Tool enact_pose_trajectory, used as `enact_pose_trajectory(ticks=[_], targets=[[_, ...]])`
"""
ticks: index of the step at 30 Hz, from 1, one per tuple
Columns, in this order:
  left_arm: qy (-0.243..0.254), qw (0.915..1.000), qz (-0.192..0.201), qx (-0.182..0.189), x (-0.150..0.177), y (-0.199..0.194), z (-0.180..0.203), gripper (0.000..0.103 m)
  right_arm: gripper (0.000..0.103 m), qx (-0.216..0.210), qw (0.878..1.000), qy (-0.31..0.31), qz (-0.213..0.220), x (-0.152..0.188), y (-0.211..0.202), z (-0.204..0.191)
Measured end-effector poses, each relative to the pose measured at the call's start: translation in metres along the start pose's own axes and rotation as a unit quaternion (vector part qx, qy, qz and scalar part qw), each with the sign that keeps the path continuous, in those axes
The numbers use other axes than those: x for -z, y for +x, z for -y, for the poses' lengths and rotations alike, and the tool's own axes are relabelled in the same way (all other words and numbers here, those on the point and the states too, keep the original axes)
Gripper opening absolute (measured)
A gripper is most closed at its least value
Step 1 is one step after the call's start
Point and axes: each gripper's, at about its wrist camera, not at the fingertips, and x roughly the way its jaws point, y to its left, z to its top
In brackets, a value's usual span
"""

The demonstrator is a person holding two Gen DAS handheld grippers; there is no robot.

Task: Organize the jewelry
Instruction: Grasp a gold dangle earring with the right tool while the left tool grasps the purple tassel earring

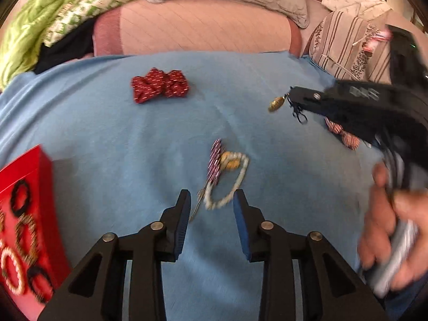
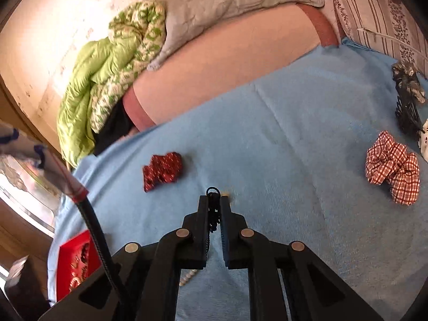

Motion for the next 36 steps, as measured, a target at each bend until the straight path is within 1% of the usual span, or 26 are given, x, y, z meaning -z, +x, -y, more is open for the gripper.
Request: enact_pose_trajectory(ticks=[4,7,8,11,12,13,17,19,22,25,26,28,30,36], targets=[[-0.006,0.9998,-0.015,0.011,-0.028,0.026,0.005,0.031,0.009,-0.012,1.0,0.004,-0.008,0.002,0.003,-0.001],[-0.012,0.9991,-0.041,0.005,-0.04,0.048,0.005,0.03,0.009,-0.019,1.0,0.007,-0.009,0.001,0.004,-0.002],[-0.013,0.9988,-0.048,0.001,-0.043,0.055,0.005,0.025,0.009,-0.021,1.0,0.008,-0.009,0.0,0.005,-0.003],[-0.027,0.9983,-0.052,0.001,-0.047,0.069,0.001,0.024,0.009,-0.028,1.0,0.003,-0.013,0.0,0.006,-0.004],[-0.032,0.9982,-0.051,-0.002,-0.047,0.07,-0.001,0.02,0.009,-0.029,0.999,0.0,-0.014,0.001,0.006,-0.005],[-0.034,0.998,-0.052,-0.007,-0.046,0.07,-0.003,0.012,0.009,-0.03,0.999,-0.001,-0.015,0.0,0.007,-0.006],[-0.051,0.9979,-0.039,0.008,-0.036,0.055,-0.018,0.012,0.009,-0.039,0.999,-0.002,-0.023,0.0,0.01,-0.008],[-0.058,0.9978,-0.024,0.021,-0.03,0.039,-0.023,0.012,0.009,-0.042,0.999,-0.005,-0.022,0.0,0.01,-0.011],[-0.057,0.9981,0.007,0.024,-0.02,0.006,-0.024,0.012,0.009,-0.049,0.998,-0.018,-0.025,0.003,0.011,-0.02],[-0.05,0.9977,0.045,0.01,-0.005,-0.03,-0.025,0.012,0.009,-0.062,0.997,-0.033,-0.032,0.008,0.01,-0.029],[-0.049,0.9974,0.054,0.002,-0.002,-0.037,-0.025,0.012,0.009,-0.065,0.997,-0.038,-0.034,0.01,0.009,-0.032],[-0.042,0.9963,0.07,-0.026,0.006,-0.047,-0.027,0.012,0.009,-0.073,0.995,-0.049,-0.036,0.014,0.008,-0.038],[-0.042,0.9958,0.075,-0.033,0.009,-0.051,-0.033,0.012,0.009,-0.078,0.994,-0.061,-0.037,0.017,0.007,-0.044],[-0.06,0.9939,0.086,-0.033,0.01,-0.059,-0.053,0.012,0.009,-0.094,0.991,-0.085,-0.044,0.027,0.01,-0.057]])
